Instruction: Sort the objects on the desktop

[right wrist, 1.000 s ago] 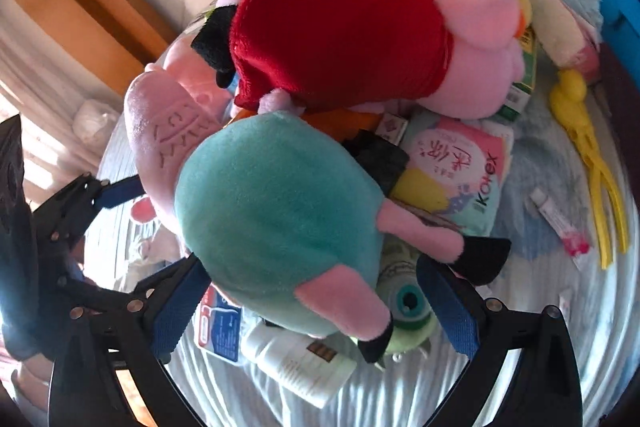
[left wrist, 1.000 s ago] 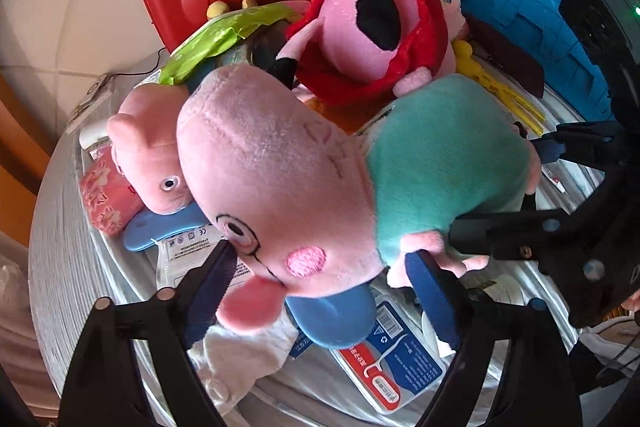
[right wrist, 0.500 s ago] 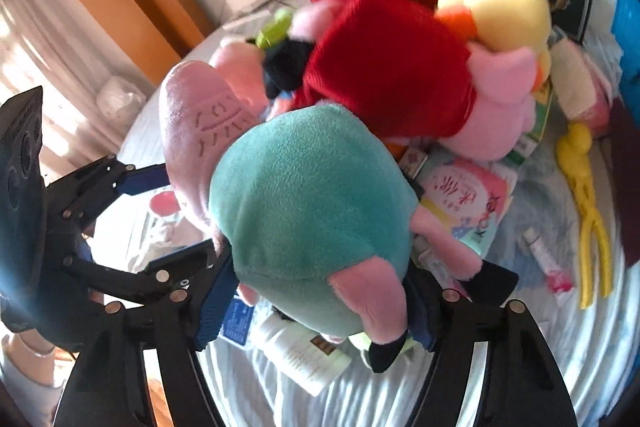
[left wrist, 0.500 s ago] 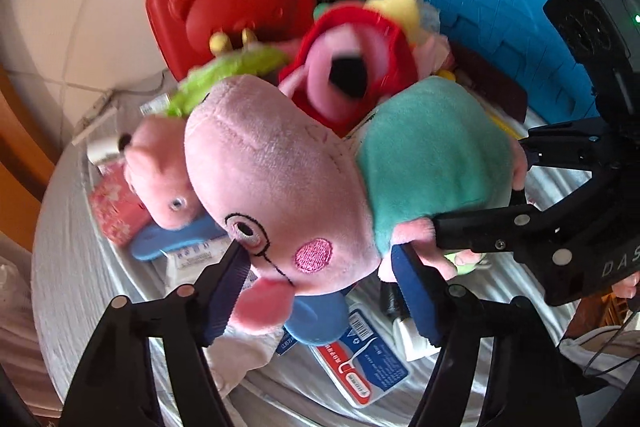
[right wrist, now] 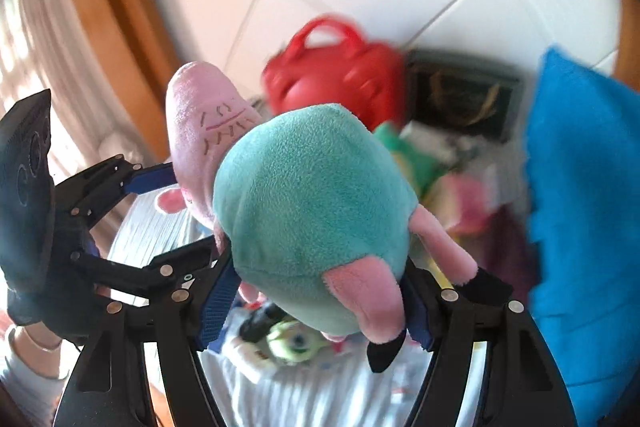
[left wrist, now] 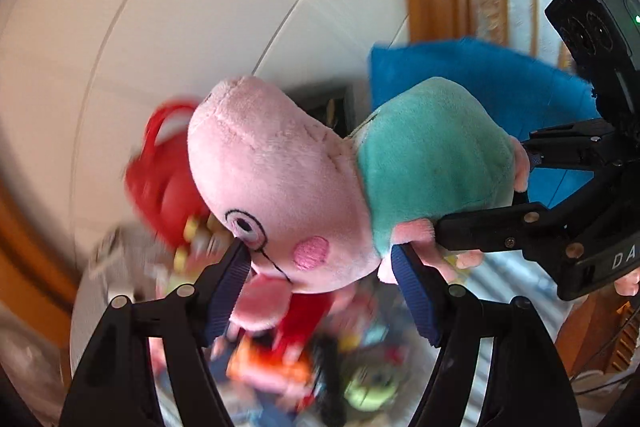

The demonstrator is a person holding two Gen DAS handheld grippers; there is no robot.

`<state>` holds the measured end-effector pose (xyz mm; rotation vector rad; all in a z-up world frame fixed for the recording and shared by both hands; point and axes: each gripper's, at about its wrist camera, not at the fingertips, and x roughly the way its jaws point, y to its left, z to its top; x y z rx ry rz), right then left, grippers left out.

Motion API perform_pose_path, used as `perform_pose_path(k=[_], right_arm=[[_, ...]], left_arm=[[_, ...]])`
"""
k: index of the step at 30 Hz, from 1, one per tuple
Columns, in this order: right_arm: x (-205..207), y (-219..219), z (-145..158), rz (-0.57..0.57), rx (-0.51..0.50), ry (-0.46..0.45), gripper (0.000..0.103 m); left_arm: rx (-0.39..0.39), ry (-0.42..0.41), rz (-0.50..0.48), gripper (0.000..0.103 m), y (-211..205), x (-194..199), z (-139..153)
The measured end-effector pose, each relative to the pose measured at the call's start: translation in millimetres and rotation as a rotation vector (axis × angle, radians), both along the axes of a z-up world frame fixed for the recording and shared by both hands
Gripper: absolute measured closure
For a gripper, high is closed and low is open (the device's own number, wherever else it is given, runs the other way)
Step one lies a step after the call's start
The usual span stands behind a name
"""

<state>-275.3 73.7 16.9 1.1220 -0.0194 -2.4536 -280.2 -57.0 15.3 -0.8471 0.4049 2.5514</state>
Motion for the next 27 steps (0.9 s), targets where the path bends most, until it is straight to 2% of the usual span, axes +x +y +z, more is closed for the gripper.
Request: perform_pose_path(k=[5,6,7,8,9,11,13,15,18,20,21,22,24,27], right_arm=[[-3.7,87.5,69.2,-0.13,0.026,0.079,0.039],[-4.1,103.5,79.4,-0.159,0.042,0.088,0.046],[-6.2,118.9,87.6,-0.186,0.052,0.09,0.06],[-9.9,135.5,94.5,-0.196,0.039,0.081,0.069],[-15.7,156.7,100.7,-0.221,0.022,0.067,0.081],[-21.8,204.8,115.5,-0.372,0.007,0.105,0.082],[-20.2,251.7,126.3,-0.485,-0.005,0.14,0.08],[-26.0,289.8,126.1,-0.533,-0.01,0.114,0.079],[-27.9,325.4,110.0,-0.598,0.038,0.059,0.075],[-21.2,340.9,99.9,-0.607,0.044,0.032,0.066],[-14.7,345.6,93.2,-0.604,0.034,0.028,0.055],[-11.5,345.2,88.5,-0.597,0.023,0.03,0.039],[-3.2,333.4,81.2,-0.576,-0.005,0.034,0.024],[18.2,308.9,82.0,-0.51,-0.049,0.054,0.023]], left_arm=[[-0.026,0.111,-0.133,0.031,108.0,-27.7,58.2],[-0.005,0.119,-0.172,0.031,126.9,-33.9,67.8],[0.031,0.116,-0.216,0.032,148.3,-41.2,78.7],[0.056,0.12,-0.245,0.034,174.4,-49.8,89.9],[0.051,0.141,-0.266,0.034,203.1,-59.1,97.0],[0.072,0.111,-0.306,0.034,244.1,-80.0,103.7],[0.078,0.093,-0.326,0.034,289.0,-99.0,106.6],[0.073,0.087,-0.326,0.034,317.8,-108.7,102.8],[0.036,0.047,-0.309,0.034,331.7,-120.3,89.0],[0.003,0.05,-0.262,0.033,328.3,-120.4,79.5],[-0.02,0.058,-0.223,0.03,319.2,-119.5,71.2],[-0.025,0.058,-0.202,0.028,315.1,-113.7,65.4],[-0.01,0.025,-0.144,0.025,284.4,-111.2,46.5],[0.01,-0.009,-0.068,0.025,250.8,-102.0,25.9]])
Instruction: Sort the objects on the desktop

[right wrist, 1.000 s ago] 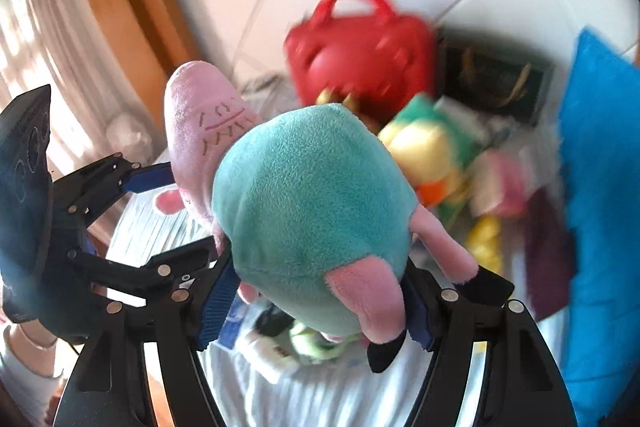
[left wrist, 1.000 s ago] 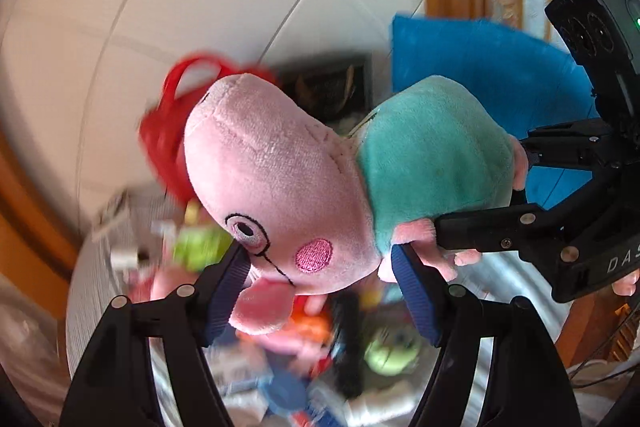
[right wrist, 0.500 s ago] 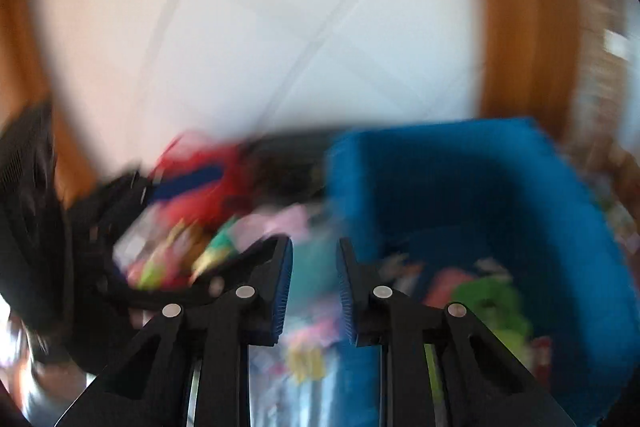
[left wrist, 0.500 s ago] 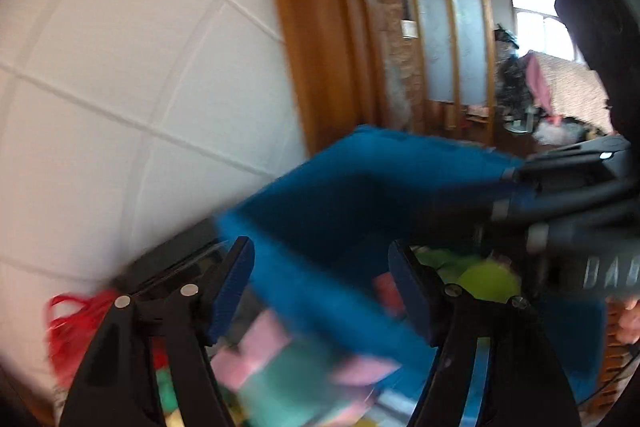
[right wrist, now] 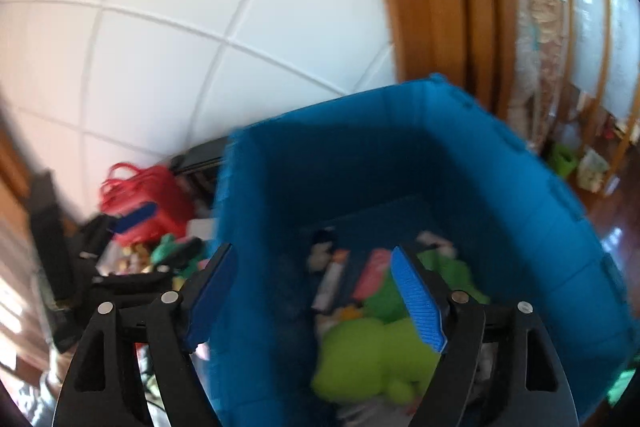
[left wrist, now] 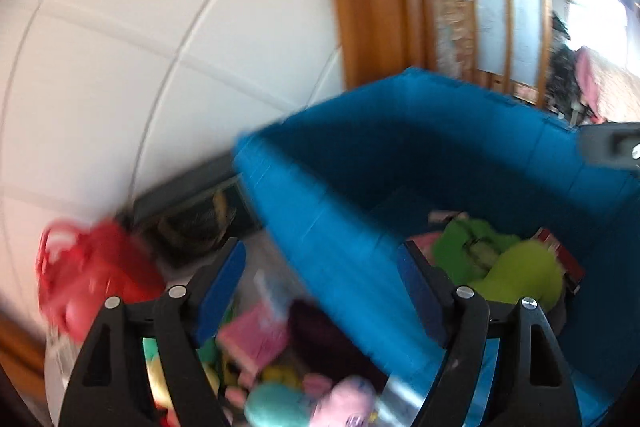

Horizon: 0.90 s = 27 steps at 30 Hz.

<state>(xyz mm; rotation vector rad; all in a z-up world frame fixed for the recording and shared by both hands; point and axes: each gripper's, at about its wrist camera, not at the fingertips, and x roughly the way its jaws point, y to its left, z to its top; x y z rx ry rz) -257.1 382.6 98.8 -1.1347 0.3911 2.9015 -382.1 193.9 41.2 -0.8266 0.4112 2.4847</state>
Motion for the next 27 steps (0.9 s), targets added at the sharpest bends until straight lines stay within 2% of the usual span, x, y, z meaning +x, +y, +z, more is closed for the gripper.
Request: perform_pose_path(k=[5,9,13,16,19,22,27], right_arm=[[20.0,-66.4,-3.4,0.105,-0.018,0.071,0.013],[42.3,-129.3,-11.7,0.136,-0.014,0.122,0.008],[55.1,-177.2,-35.1,0.126,-0.013,0.119,0.003],[57.4,-204.1,-68.3,0.079,0.009,0.085,0.0],[48.6,-211.4,-107.7,-0.008,0.015,0.034,0.0],[40.7,-214.3,-156.9,-0.078,-0.003,-0.041,0.0],[14.6,-209.8,-246.8,-0.177,-0.036,-0.197,0.0]], left_arm=[[-0.004,0.002,0.079,0.025,-67.2,27.2,-39.1],[0.0,-0.034,0.079,0.025,-113.9,48.6,-68.6],[-0.018,-0.046,0.057,0.025,-141.2,58.6,-94.6],[-0.019,-0.072,0.044,0.025,-156.8,59.9,-112.3],[-0.028,-0.107,0.02,0.025,-165.5,49.6,-138.0],[-0.051,-0.131,-0.006,0.025,-166.5,40.6,-161.2],[-0.1,-0.229,-0.096,0.025,-153.0,15.4,-210.0]])
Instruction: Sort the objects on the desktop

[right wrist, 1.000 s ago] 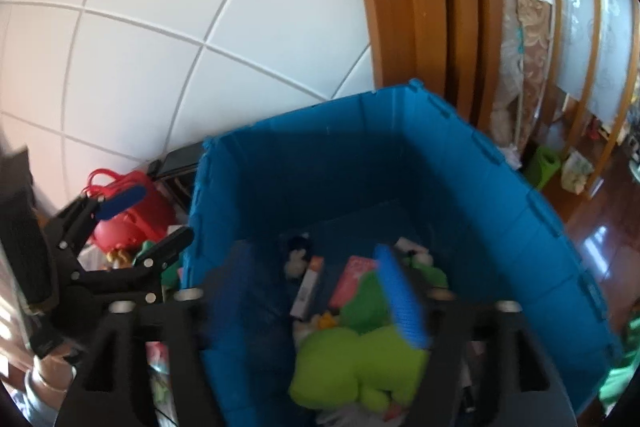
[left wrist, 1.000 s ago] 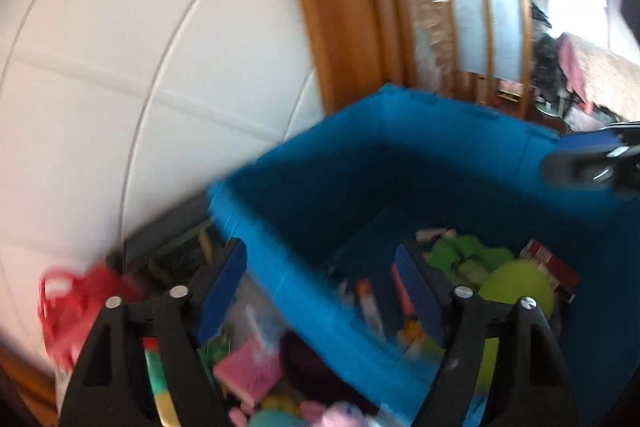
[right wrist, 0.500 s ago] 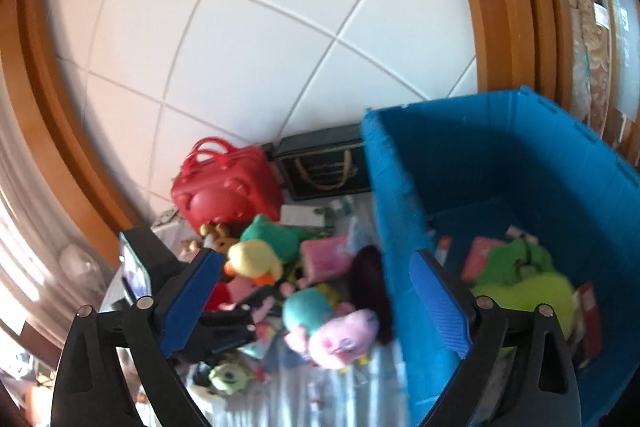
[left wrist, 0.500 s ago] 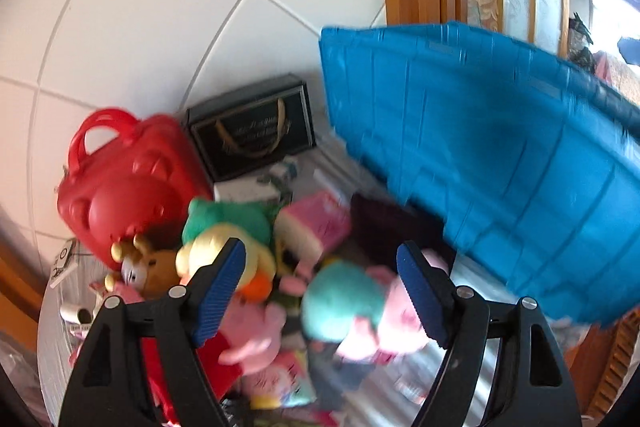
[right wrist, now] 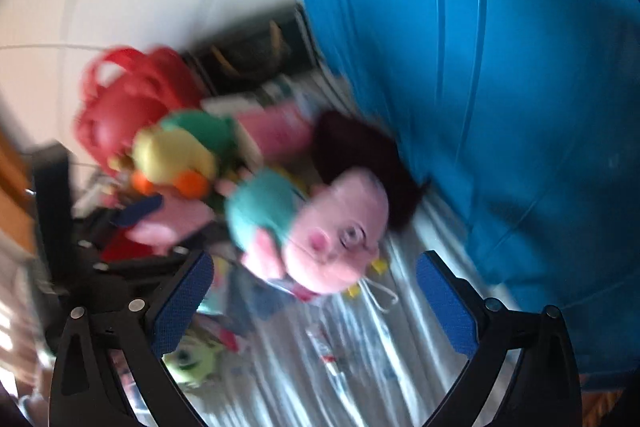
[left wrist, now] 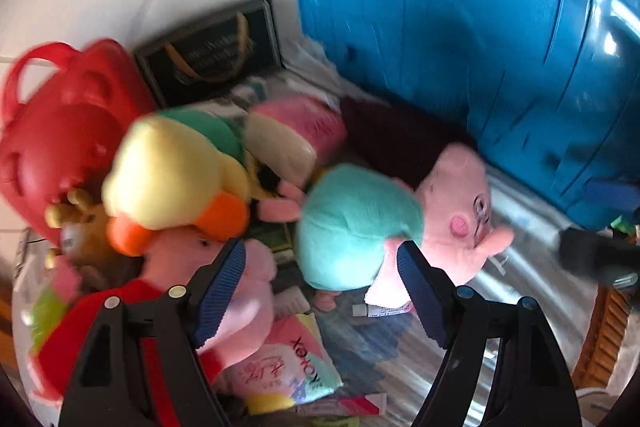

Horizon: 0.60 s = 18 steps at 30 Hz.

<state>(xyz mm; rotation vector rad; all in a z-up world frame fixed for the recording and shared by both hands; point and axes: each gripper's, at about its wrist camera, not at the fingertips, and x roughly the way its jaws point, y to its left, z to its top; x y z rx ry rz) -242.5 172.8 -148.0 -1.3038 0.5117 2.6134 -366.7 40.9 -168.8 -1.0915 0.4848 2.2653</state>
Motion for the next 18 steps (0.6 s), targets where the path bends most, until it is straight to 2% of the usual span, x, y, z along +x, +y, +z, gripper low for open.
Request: perform_pose_path(k=[3,5,7,9,11,12,14,16,18], right_arm=[[-19.2,11.5,-43.7,-0.047,-0.043,-0.071,0.0],[-28.6,19.0,-61.2,-0.069,-0.074,-0.097,0.0],[-40.1,26.3,-75.4,-0.073,-0.1,-0.112,0.0],[-53.1,31.1,-88.6,-0.054,-0.131,-0.129,0.0],[-66.4,32.9,-102.2,-0.027,-0.155,-0.159,0.0],[-73.0,33.2,-110.5,-0.019,-0.151,-0.185,0.002],[-77.5,39.0,-117.8,-0.012,-0.192,-0.18,0.017],[-79.6,35.8,-109.6,0.008,-0.156,-0.169,0.031],[-81.6,30.6,-96.4,0.041,-0.083,-0.166,0.036]], left_arm=[[-0.023,-0.057,-0.043,0.025,9.9,-12.6,-22.4],[-0.054,-0.1,-0.091,0.025,17.8,-18.4,-38.6],[-0.121,-0.079,-0.147,0.024,28.3,-19.0,-54.2],[-0.151,-0.036,-0.179,0.012,37.6,-18.9,-58.0],[-0.142,-0.054,-0.174,0.007,45.3,-29.1,-62.2],[-0.144,-0.068,-0.168,0.005,48.4,-36.4,-65.5],[-0.137,-0.045,-0.177,0.006,51.1,-41.5,-66.2],[-0.11,-0.042,-0.235,0.032,53.1,-36.7,-60.8],[-0.1,-0.046,-0.23,0.038,50.6,-35.7,-55.1]])
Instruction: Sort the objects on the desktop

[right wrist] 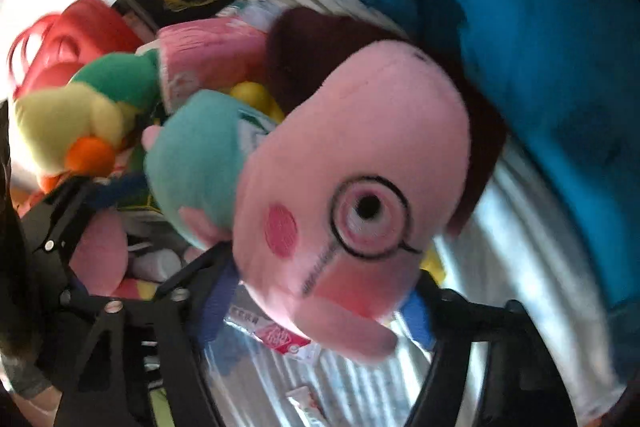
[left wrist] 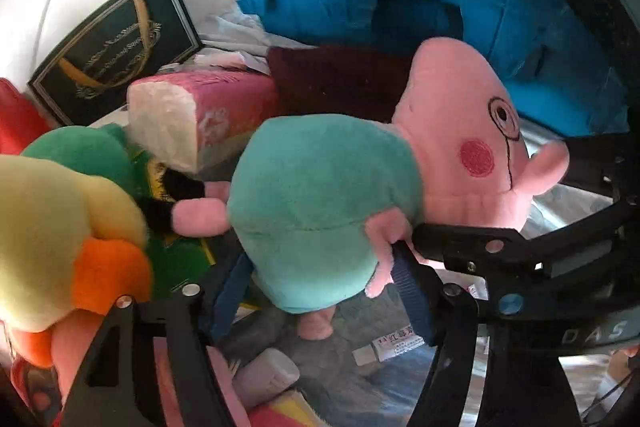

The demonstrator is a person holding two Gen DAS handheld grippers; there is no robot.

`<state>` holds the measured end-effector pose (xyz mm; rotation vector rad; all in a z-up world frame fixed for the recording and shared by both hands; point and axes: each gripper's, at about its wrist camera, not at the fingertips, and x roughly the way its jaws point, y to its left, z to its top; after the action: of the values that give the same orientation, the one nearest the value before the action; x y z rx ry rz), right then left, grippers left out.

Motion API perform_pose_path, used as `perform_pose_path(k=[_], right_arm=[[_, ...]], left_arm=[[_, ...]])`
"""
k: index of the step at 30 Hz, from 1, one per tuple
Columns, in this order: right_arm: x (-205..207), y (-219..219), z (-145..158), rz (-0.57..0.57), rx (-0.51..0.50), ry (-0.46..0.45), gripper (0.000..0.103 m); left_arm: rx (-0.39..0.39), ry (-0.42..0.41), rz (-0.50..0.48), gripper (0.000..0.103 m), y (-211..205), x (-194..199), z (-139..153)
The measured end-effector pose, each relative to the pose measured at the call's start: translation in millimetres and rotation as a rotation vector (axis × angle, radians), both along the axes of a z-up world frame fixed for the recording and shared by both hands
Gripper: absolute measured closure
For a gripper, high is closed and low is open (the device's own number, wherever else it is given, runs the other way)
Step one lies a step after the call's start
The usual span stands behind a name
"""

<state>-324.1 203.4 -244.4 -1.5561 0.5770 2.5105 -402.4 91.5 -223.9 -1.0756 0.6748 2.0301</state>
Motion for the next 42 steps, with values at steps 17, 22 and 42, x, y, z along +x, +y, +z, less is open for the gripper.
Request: perform_pose_path(k=[17,22,42], right_arm=[[77.2,-14.3,105.4,0.092,0.006,0.118,0.057],[117.5,9.7,60.7,0.007,0.004,0.031,0.03],[77.6,20.8,-9.8,0.179,-0.055,0.014,0.014]], left_arm=[[0.143,0.055,0.13,0.059,-53.5,60.8,99.3],[0.135,-0.013,0.207,0.019,-64.6,66.0,67.5],[0.092,-0.138,0.198,0.026,-18.5,80.8,-6.4]])
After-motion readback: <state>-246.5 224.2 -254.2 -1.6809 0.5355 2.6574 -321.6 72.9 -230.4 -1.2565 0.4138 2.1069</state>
